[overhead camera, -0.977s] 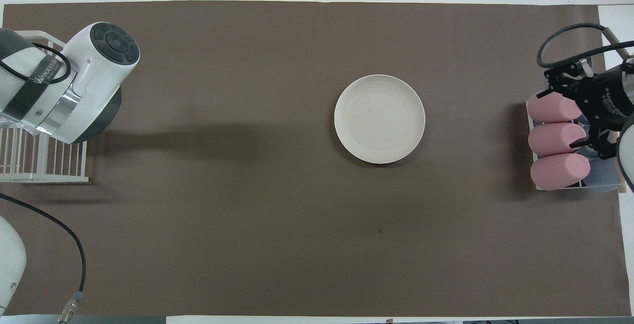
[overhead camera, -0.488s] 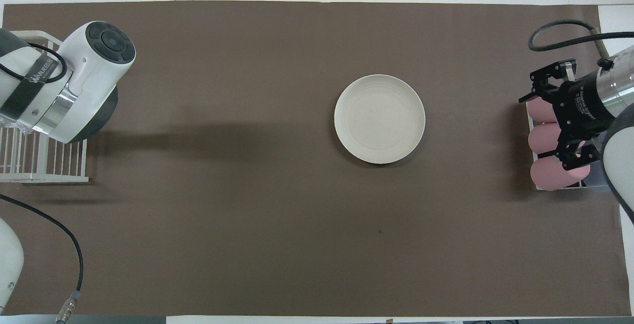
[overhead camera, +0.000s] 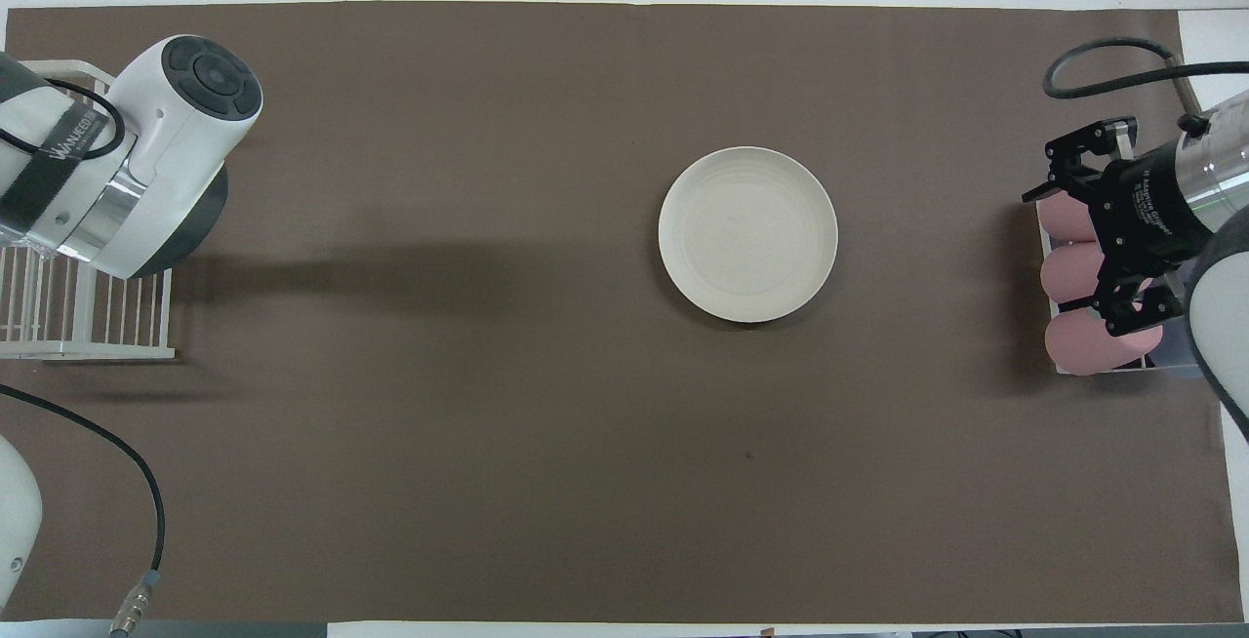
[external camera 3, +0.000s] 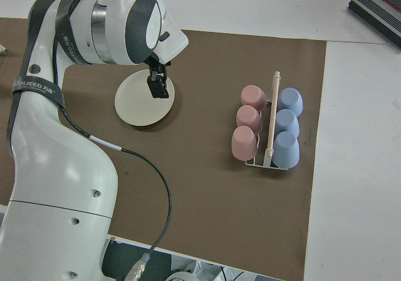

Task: Wipe plate with sponge
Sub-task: 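Grasp the clear sponge in the wire rack with the left gripper, then lift the sponge out with the left gripper while the right gripper approaches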

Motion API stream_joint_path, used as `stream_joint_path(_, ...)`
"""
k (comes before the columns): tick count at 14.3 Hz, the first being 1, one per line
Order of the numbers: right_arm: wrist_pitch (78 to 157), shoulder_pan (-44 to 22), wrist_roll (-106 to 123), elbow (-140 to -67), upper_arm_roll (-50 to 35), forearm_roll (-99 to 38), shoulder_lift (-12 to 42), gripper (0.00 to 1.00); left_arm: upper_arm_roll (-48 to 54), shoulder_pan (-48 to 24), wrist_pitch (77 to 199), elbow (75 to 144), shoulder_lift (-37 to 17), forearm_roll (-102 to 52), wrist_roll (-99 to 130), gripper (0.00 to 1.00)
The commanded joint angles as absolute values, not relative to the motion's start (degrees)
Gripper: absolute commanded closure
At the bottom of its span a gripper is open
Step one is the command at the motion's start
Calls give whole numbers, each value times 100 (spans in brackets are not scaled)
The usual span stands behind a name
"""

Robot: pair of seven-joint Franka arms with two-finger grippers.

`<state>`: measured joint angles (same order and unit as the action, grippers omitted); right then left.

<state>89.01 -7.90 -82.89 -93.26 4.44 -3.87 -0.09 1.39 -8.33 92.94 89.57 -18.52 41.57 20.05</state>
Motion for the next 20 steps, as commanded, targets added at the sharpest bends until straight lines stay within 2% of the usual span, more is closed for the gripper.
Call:
stream_joint_path(1, 8912, -765, -8341, -9545, 422, -501, -167, 0, 149, -782, 8476, 7975, -1872, 3054, 1758, 100)
stream_joint_path(4, 8964, -765, -8314, -9492, 422, -501, -167, 0, 176, -800, 8095, 7480, -1828, 1850, 1767, 100)
stream_joint_path(9, 8903, -791, -8455, -9475, 343, -510, -158, 0, 106, -125, 8033, 7427, -1354, -1671, 1889, 100)
stream_joint_path(11, 8912, -844, -8717, -9274, 185, -527, -106, 0, 88, 174, 8138, 7636, -1205, -2729, 1899, 100)
stream_joint_path(13, 8965, -1062, -9060, -9194, 97, -527, -53, 0, 88, 220, 8444, 8372, -854, -3547, 1890, 100)
stream_joint_path(18, 8965, -1616, -9571, -8764, 88, -773, 289, 0, 88, 185, 9579, 11035, 446, -5656, 1207, 100)
stream_joint_path(20, 8956, -1923, -9624, -8719, 88, -765, 413, 0, 88, 158, 9580, 11695, 606, -6342, 583, 100)
